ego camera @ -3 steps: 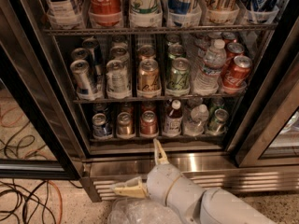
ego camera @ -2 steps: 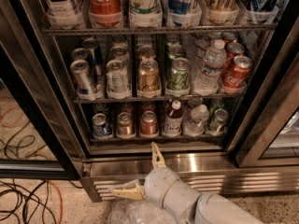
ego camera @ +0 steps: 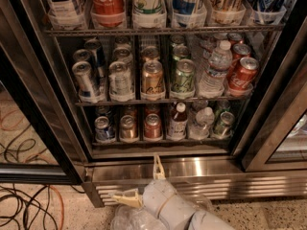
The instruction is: Pick pepsi can from bottom shelf of fridge
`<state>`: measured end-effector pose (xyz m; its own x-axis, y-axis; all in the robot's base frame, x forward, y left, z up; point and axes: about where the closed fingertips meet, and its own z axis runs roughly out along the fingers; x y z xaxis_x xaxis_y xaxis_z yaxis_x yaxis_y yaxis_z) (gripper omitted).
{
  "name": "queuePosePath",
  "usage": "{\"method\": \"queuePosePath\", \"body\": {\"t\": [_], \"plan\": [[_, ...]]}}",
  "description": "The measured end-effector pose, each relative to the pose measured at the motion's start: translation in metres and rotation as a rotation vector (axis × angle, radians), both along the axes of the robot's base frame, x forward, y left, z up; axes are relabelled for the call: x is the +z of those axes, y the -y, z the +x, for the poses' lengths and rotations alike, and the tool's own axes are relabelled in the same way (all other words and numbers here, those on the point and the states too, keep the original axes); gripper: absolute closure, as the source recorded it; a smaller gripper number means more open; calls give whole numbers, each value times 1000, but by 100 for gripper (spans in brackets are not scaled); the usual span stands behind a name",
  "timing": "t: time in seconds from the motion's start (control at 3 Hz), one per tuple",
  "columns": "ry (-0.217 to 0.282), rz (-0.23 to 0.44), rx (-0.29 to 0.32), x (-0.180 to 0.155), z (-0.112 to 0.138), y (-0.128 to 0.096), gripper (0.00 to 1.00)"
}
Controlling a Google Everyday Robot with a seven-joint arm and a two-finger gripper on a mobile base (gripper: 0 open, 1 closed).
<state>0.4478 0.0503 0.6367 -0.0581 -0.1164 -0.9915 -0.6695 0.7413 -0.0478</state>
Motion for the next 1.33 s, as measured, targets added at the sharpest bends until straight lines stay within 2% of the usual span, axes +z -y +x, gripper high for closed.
{"method": "queuePosePath", "body": {"t": [0.67,1.33], "plan": [[13,4,-2,-5,7,-2,0],[66,37,-8,-15,28,-12,0]]}}
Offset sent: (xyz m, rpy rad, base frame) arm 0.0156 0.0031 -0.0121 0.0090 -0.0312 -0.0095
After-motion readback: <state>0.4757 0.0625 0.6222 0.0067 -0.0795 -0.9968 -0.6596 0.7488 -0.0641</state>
